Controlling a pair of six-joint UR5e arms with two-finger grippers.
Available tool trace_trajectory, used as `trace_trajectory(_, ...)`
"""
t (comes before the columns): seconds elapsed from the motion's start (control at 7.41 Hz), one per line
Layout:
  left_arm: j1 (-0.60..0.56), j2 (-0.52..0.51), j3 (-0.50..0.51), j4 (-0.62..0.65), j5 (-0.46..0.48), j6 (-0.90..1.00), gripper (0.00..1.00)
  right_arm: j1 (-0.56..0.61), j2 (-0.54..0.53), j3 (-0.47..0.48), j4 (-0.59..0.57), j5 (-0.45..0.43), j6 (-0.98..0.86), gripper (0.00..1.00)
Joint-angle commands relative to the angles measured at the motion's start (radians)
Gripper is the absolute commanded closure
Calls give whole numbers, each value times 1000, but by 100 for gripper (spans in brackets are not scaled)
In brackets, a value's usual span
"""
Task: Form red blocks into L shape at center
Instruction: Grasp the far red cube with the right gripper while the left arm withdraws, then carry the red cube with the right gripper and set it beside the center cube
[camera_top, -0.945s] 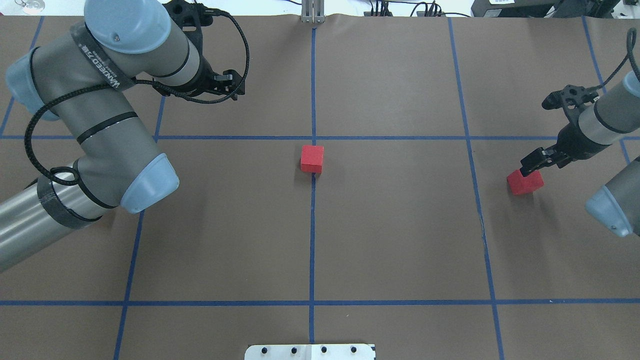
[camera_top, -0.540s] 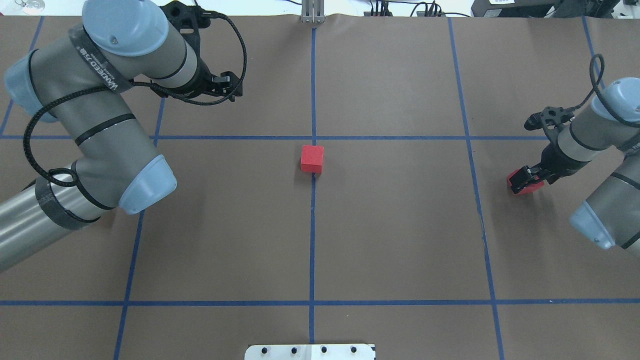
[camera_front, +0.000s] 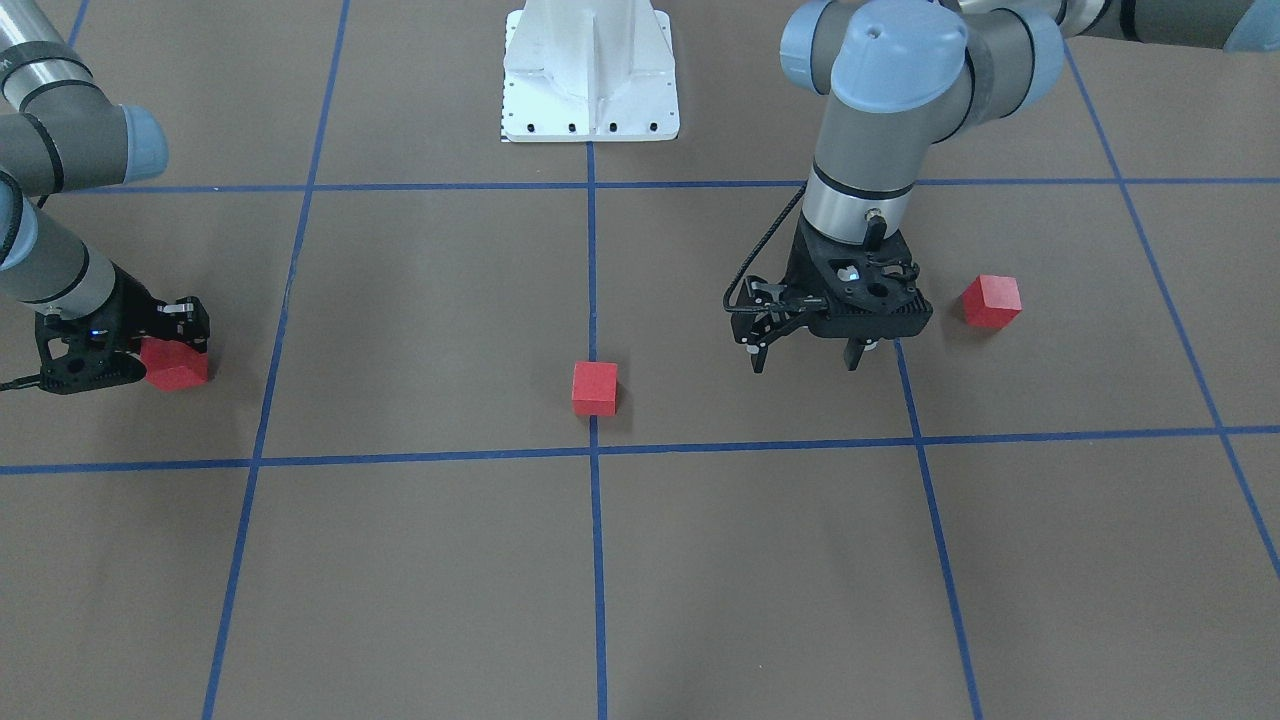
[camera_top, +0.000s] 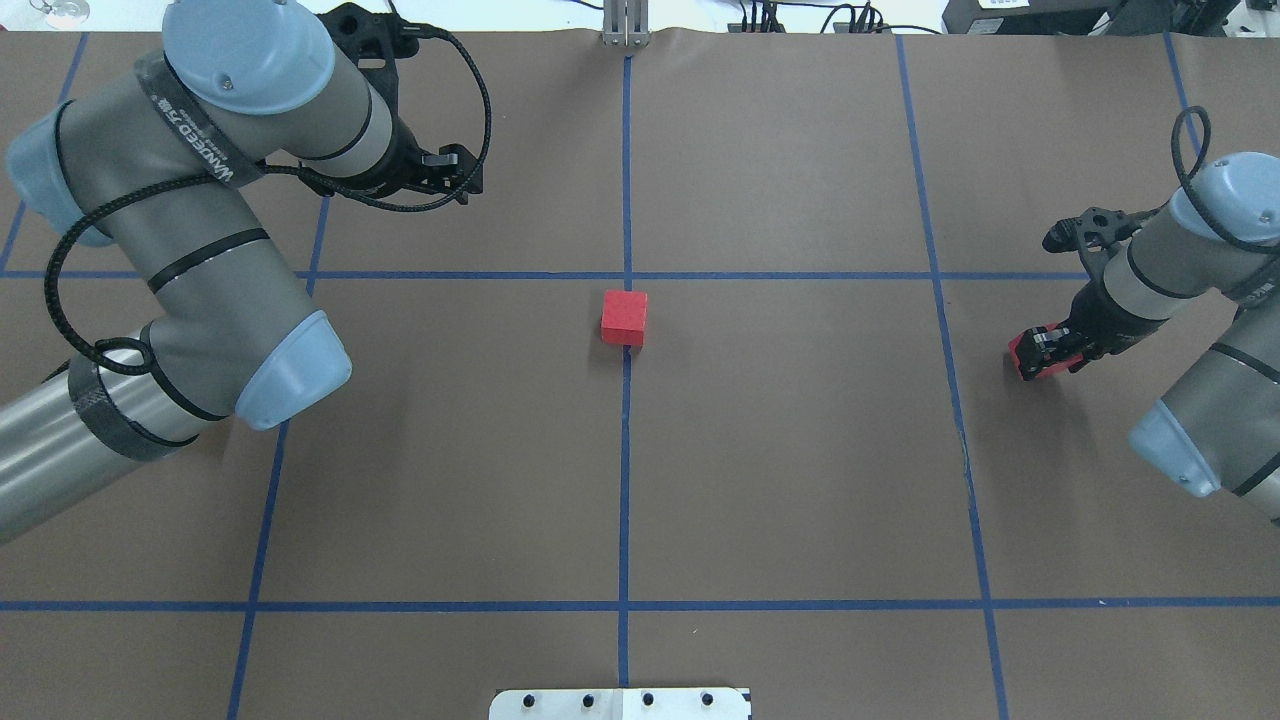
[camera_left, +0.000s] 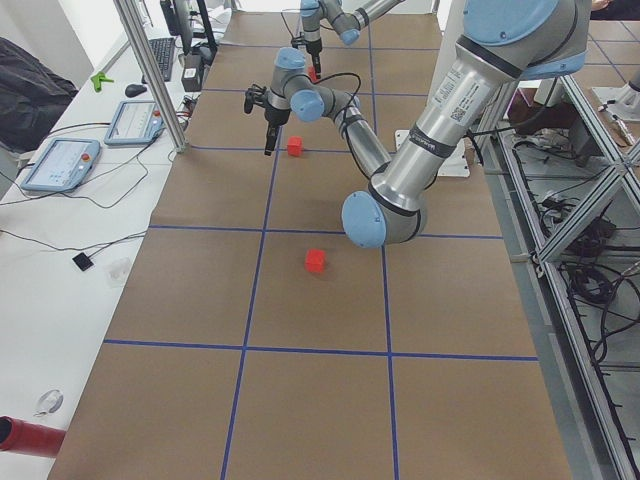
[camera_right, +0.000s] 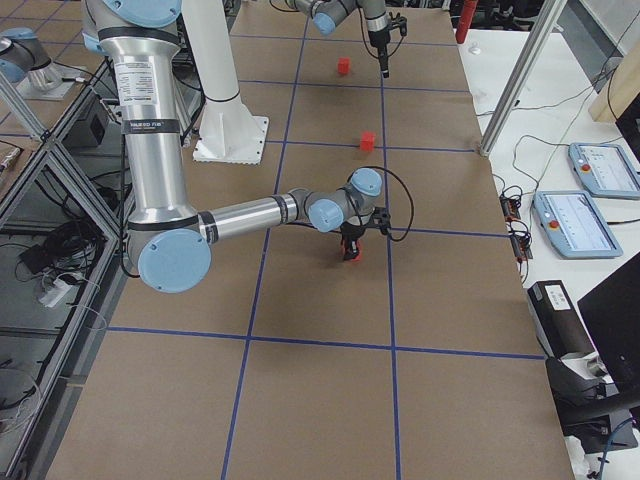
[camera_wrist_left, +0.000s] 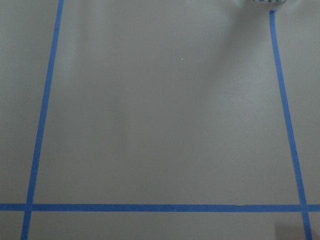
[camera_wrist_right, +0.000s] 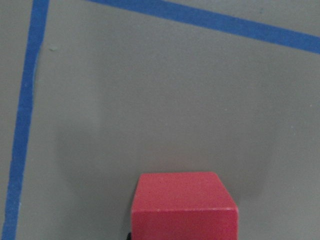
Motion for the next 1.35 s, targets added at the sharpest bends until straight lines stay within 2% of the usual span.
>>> trace_trajectory(0.0,-6,54,-29,-19,-3,24,0,0,20,122,-54,8,13,100)
trace_trajectory(0.27,-40,135,-72,-21,-4,102,0,-23,254,139,-288,33,51,100)
trace_trajectory(0.41,-67,178,-93,-21,-6,151,0,-67,346,138,-357,31,94,100)
trace_trajectory(0.54,-89,209,-101,-23,-6,203,0,-133,388,132,-356,19,148,100)
trace_trajectory(0.81,-147,258,-107,-23,-85,285,0,-256,506,109,-355,-60,326,100)
trace_trajectory(1.08,-202,315,-107,-53,-118,384,0,-354,685,-55,-350,-157,462,100)
trace_trajectory(1.22,-206,330,-103,-76,-116,386,0,-381,714,-110,-347,-168,463,100)
